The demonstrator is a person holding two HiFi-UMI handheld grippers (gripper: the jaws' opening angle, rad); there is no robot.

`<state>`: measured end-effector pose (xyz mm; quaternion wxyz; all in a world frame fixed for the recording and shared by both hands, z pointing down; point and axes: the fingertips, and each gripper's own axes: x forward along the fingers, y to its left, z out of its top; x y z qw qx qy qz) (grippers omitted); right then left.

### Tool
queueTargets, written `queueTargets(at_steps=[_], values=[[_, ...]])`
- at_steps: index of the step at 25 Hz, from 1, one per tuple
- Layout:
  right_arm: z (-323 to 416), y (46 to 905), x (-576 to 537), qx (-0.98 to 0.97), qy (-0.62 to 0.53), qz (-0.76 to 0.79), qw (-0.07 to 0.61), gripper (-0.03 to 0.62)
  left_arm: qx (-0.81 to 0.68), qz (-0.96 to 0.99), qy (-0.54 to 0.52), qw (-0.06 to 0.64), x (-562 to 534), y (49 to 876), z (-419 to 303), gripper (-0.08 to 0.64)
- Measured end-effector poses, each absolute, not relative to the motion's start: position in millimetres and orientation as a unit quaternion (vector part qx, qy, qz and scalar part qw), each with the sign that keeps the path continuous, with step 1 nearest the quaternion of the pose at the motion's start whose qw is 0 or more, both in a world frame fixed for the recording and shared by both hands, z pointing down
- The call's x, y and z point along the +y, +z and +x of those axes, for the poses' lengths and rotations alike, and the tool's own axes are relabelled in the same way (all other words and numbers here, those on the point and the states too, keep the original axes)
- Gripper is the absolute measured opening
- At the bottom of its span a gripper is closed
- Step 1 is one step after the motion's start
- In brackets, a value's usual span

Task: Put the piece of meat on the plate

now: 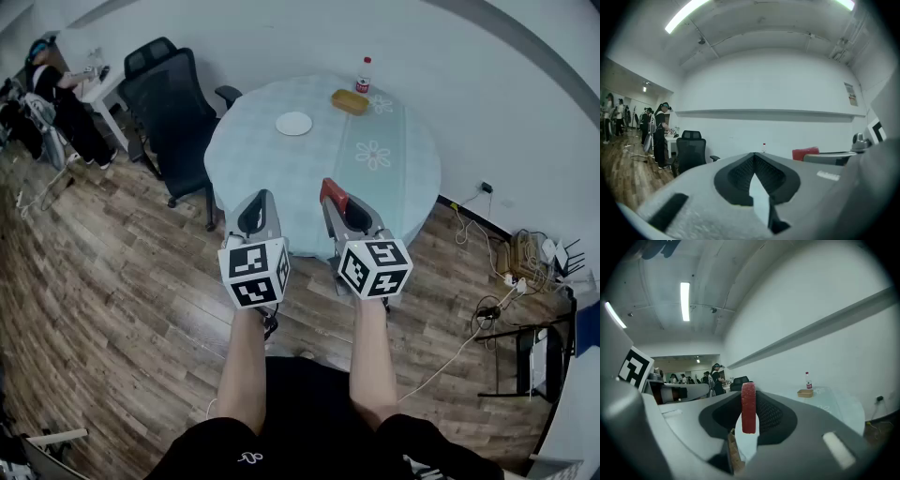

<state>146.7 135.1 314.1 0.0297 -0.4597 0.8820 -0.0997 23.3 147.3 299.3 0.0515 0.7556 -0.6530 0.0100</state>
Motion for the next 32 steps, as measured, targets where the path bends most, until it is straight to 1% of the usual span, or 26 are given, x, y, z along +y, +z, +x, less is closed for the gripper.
queueTargets(at_steps=[8, 18, 25, 29, 32], values=[[152, 309, 139, 0.885, -0.112, -0.451, 0.041, 0.1, -0.652, 0.757, 0.013, 0.047, 154, 293, 25, -0.002], [151, 353, 97, 0.877, -0.135, -0.46, 0.003, 0.098, -0.649, 0.756, 0.022, 0.087, 109, 339, 18, -0.002], [147, 408, 3, 0.852, -0.174, -0.492, -0.025, 0.098, -0.624, 0.77, 0.054, 0.12, 12, 396, 10, -0.002], [125, 428, -72, 0.84, -0.206, -0.501, -0.026, 0.1, -0.609, 0.775, 0.082, 0.147, -66, 420, -7, -0.002], [98, 446, -132, 0.835, -0.226, -0.501, -0.04, 0.1, -0.599, 0.775, 0.102, 0.171, -130, 439, -30, -0.002]])
